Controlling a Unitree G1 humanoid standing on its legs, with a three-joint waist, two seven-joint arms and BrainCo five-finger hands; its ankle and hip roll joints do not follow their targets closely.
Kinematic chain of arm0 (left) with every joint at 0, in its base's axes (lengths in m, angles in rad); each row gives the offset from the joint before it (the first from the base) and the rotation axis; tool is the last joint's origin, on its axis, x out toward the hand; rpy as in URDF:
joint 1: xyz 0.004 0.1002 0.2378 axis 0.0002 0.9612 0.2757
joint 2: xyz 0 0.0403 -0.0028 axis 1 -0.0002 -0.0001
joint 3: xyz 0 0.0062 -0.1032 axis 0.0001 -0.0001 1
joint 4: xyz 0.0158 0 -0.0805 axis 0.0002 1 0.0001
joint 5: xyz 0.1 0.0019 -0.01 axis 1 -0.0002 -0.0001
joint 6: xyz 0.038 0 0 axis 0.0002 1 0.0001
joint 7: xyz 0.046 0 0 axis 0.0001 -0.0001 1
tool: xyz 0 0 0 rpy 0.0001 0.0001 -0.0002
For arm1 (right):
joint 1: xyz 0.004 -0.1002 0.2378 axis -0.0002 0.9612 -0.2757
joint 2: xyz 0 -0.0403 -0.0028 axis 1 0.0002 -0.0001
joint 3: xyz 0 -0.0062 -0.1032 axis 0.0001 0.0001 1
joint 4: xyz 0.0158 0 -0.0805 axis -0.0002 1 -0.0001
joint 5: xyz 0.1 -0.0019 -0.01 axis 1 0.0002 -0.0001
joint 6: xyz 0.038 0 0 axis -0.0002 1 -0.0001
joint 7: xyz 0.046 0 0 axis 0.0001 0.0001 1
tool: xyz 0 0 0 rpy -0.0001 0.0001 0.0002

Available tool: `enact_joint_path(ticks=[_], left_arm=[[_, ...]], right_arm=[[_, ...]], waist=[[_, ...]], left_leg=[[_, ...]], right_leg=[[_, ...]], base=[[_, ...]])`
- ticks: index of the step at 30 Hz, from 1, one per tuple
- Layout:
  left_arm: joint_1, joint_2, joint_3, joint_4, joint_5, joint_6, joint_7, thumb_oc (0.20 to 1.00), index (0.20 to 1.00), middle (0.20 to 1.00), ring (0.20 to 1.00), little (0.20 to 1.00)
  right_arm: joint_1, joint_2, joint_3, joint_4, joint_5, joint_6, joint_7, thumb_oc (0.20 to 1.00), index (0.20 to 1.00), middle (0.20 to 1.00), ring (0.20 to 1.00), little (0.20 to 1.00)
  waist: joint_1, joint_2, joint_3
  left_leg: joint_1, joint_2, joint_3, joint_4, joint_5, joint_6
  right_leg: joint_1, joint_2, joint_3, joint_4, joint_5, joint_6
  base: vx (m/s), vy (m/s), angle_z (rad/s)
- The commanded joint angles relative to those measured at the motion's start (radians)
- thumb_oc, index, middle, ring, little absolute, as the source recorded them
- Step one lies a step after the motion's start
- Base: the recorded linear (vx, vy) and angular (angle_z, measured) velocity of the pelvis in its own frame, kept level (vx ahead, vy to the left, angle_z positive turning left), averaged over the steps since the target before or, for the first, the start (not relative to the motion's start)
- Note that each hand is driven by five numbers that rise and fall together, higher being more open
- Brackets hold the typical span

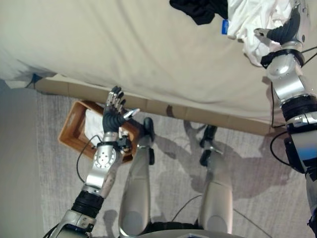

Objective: Pick up clothes into the bucket

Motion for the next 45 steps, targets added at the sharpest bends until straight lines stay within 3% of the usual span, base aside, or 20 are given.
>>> enact_joint_path(ticks=[1,11,12,13,15,17,18,19,20,21,22,24,26,27,28,32,36,39,40,45], left_arm=[[0.056,0.011,0.045,-0.120,0.016,-0.063,0.024,1.000,1.000,1.000,1.000,1.000],[0.053,0.012,0.038,-0.121,-0.017,-0.059,0.009,1.000,1.000,1.000,1.000,1.000],[0.048,0.011,0.037,-0.116,-0.015,-0.057,0.005,1.000,1.000,1.000,1.000,1.000],[0.056,0.008,0.037,-0.111,-0.016,-0.056,0.004,1.000,1.000,1.000,1.000,1.000],[0.050,0.010,0.042,-0.113,-0.016,-0.055,-0.005,1.000,1.000,1.000,1.000,1.000],[0.058,0.008,0.042,-0.110,-0.020,-0.055,-0.009,1.000,1.000,1.000,1.000,1.000],[0.049,0.009,0.046,-0.109,-0.027,-0.056,-0.013,1.000,1.000,1.000,1.000,1.000],[0.057,0.008,0.043,-0.107,-0.028,-0.056,-0.013,1.000,1.000,1.000,1.000,1.000],[0.043,0.009,0.047,-0.104,-0.029,-0.057,-0.010,1.000,1.000,1.000,1.000,1.000],[0.050,0.007,0.044,-0.102,-0.030,-0.057,-0.010,1.000,1.000,1.000,1.000,1.000],[0.038,0.007,0.047,-0.101,-0.028,-0.056,-0.008,1.000,1.000,1.000,1.000,1.000],[0.043,0.002,0.047,-0.098,-0.029,-0.054,-0.005,1.000,1.000,1.000,1.000,1.000],[0.035,0.000,0.048,-0.099,-0.029,-0.053,-0.005,1.000,1.000,1.000,1.000,1.000],[0.043,-0.002,0.045,-0.097,-0.029,-0.053,-0.005,1.000,1.000,1.000,1.000,1.000],[0.030,-0.004,0.048,-0.092,-0.028,-0.051,-0.003,1.000,1.000,1.000,1.000,1.000],[0.024,-0.007,0.054,-0.078,-0.019,-0.049,0.000,1.000,1.000,1.000,1.000,1.000],[0.021,-0.012,0.070,-0.051,-0.007,-0.049,-0.004,1.000,1.000,1.000,1.000,1.000],[0.021,-0.017,0.095,0.010,0.016,-0.044,0.001,1.000,1.000,1.000,1.000,1.000],[0.021,-0.017,0.095,0.010,0.016,-0.044,0.001,1.000,1.000,1.000,1.000,1.000],[0.005,0.012,0.109,0.129,0.140,-0.018,0.025,1.000,1.000,1.000,1.000,1.000]], right_arm=[[-0.103,-0.075,0.108,0.005,-0.025,-0.017,-0.017,1.000,1.000,1.000,1.000,1.000],[-0.196,-0.062,0.222,0.216,0.027,-0.022,0.094,1.000,1.000,1.000,1.000,1.000],[-0.194,-0.061,0.228,0.224,0.034,-0.027,0.110,0.464,0.464,0.464,0.464,0.464],[-0.182,-0.060,0.236,0.227,0.037,-0.028,0.122,0.200,0.200,0.200,0.200,0.200],[-0.188,-0.069,0.242,0.229,0.049,-0.034,0.139,0.200,0.200,0.200,0.200,0.200],[-0.178,-0.067,0.245,0.235,0.056,-0.038,0.147,0.200,0.200,0.200,0.200,0.200],[-0.186,-0.071,0.245,0.244,0.069,-0.042,0.154,0.200,0.200,0.200,0.200,0.200],[-0.179,-0.069,0.247,0.246,0.069,-0.042,0.155,0.200,0.200,0.200,0.200,0.200],[-0.193,-0.072,0.247,0.247,0.075,-0.044,0.158,0.200,0.200,0.200,0.200,0.200],[-0.186,-0.069,0.250,0.248,0.076,-0.044,0.158,0.200,0.200,0.200,0.200,0.200],[-0.198,-0.072,0.251,0.248,0.079,-0.047,0.162,0.200,0.200,0.200,0.200,0.200],[-0.195,-0.064,0.253,0.254,0.085,-0.044,0.163,0.200,0.200,0.200,0.200,0.200],[-0.200,-0.066,0.245,0.260,0.089,-0.043,0.160,0.200,0.200,0.200,0.200,0.200],[-0.193,-0.064,0.247,0.261,0.089,-0.043,0.161,0.200,0.200,0.200,0.200,0.200],[-0.194,-0.061,0.231,0.259,0.104,-0.045,0.155,0.200,0.200,0.200,0.200,0.200],[-0.154,-0.054,0.190,0.210,0.141,-0.056,0.149,0.200,0.200,0.200,0.200,0.200],[-0.039,-0.051,0.151,-0.013,0.142,-0.091,0.156,0.200,0.200,0.200,0.200,0.200],[0.153,-0.062,0.069,-0.290,0.125,-0.129,0.174,0.200,0.200,0.200,0.200,0.200],[0.153,-0.062,0.069,-0.290,0.125,-0.129,0.174,0.200,0.200,0.200,0.200,0.200],[0.437,-0.040,-0.074,-0.562,0.181,-0.208,0.244,0.200,0.200,0.200,0.200,0.200]], waist=[[-0.001,-0.003,-0.021],[0.018,0.005,-0.021],[0.017,0.006,-0.021],[0.018,0.005,-0.021],[0.016,0.003,-0.021],[0.018,0.003,-0.021],[0.020,0.003,-0.021],[0.021,0.003,-0.021],[0.021,0.002,-0.021],[0.021,0.002,-0.021],[0.020,0.000,-0.021],[0.021,-0.003,-0.021],[0.020,-0.004,-0.021],[0.020,-0.004,-0.021],[0.019,-0.007,-0.021],[0.016,-0.015,-0.021],[0.007,-0.036,-0.021],[-0.014,-0.066,-0.021],[-0.014,-0.066,-0.021],[-0.029,-0.102,-0.021]], left_leg=[[-0.089,-0.005,-0.014,0.090,-0.068,-0.011],[-0.131,-0.014,-0.024,0.086,-0.055,-0.011],[-0.129,-0.014,-0.026,0.086,-0.055,-0.012],[-0.106,-0.011,-0.029,0.097,-0.087,-0.020],[-0.124,-0.014,-0.027,0.085,-0.053,-0.015],[-0.098,-0.012,-0.029,0.092,-0.085,-0.023],[-0.114,-0.015,-0.027,0.078,-0.051,-0.015],[-0.091,-0.013,-0.030,0.086,-0.084,-0.022],[-0.110,-0.016,-0.027,0.074,-0.052,-0.014],[-0.087,-0.014,-0.030,0.082,-0.085,-0.020],[-0.107,-0.017,-0.023,0.071,-0.052,-0.013],[-0.076,-0.016,-0.026,0.073,-0.085,-0.017],[-0.097,-0.018,-0.021,0.062,-0.052,-0.009],[-0.073,-0.015,-0.025,0.070,-0.084,-0.016],[-0.080,-0.017,-0.019,0.048,-0.048,-0.007],[-0.038,-0.013,-0.017,0.026,-0.044,-0.007],[0.035,-0.003,-0.013,-0.004,-0.038,-0.014],[0.142,0.012,-0.009,-0.056,-0.030,-0.023],[0.142,0.012,-0.009,-0.056,-0.030,-0.023],[0.334,0.032,-0.005,-0.131,-0.018,-0.035]], right_leg=[[-0.017,-0.031,0.030,0.050,-0.019,0.070],[-0.058,-0.040,0.018,0.073,-0.026,0.067],[-0.055,-0.041,0.015,0.077,-0.029,0.067],[-0.036,-0.039,0.021,0.095,-0.061,0.076],[-0.051,-0.041,0.010,0.078,-0.031,0.065],[-0.029,-0.040,0.016,0.090,-0.061,0.076],[-0.045,-0.043,0.010,0.073,-0.028,0.067],[-0.027,-0.041,0.017,0.088,-0.058,0.077],[-0.044,-0.042,0.011,0.071,-0.026,0.068],[-0.026,-0.040,0.018,0.085,-0.056,0.078],[-0.042,-0.042,0.011,0.063,-0.021,0.069],[-0.019,-0.039,0.017,0.073,-0.046,0.081],[-0.033,-0.041,0.008,0.053,-0.013,0.071],[-0.013,-0.039,0.016,0.067,-0.043,0.081],[-0.016,-0.041,0.004,0.041,-0.008,0.073],[0.023,-0.040,-0.006,0.022,-0.003,0.074],[0.098,-0.040,-0.022,-0.014,0.012,0.079],[0.212,-0.036,-0.043,-0.076,0.034,0.089],[0.212,-0.036,-0.043,-0.076,0.034,0.089],[0.432,-0.024,-0.085,-0.183,0.056,0.097]], base=[[0.00,0.000,0.00],[0.00,-0.010,0.05],[0.07,-0.039,0.05],[0.07,-0.045,0.08],[-0.04,-0.009,0.09],[0.00,-0.005,0.02],[0.07,-0.020,0.00],[-0.07,0.026,0.01],[0.07,-0.014,0.01],[-0.07,0.033,0.00],[0.07,-0.012,0.01],[0.00,0.000,0.00],[-0.04,0.014,-0.02],[0.00,0.005,-0.04],[0.00,0.000,0.00],[-0.02,0.006,0.00],[0.01,-0.018,-0.01],[0.03,-0.045,-0.03],[0.05,-0.056,-0.04],[0.07,-0.065,-0.04]])
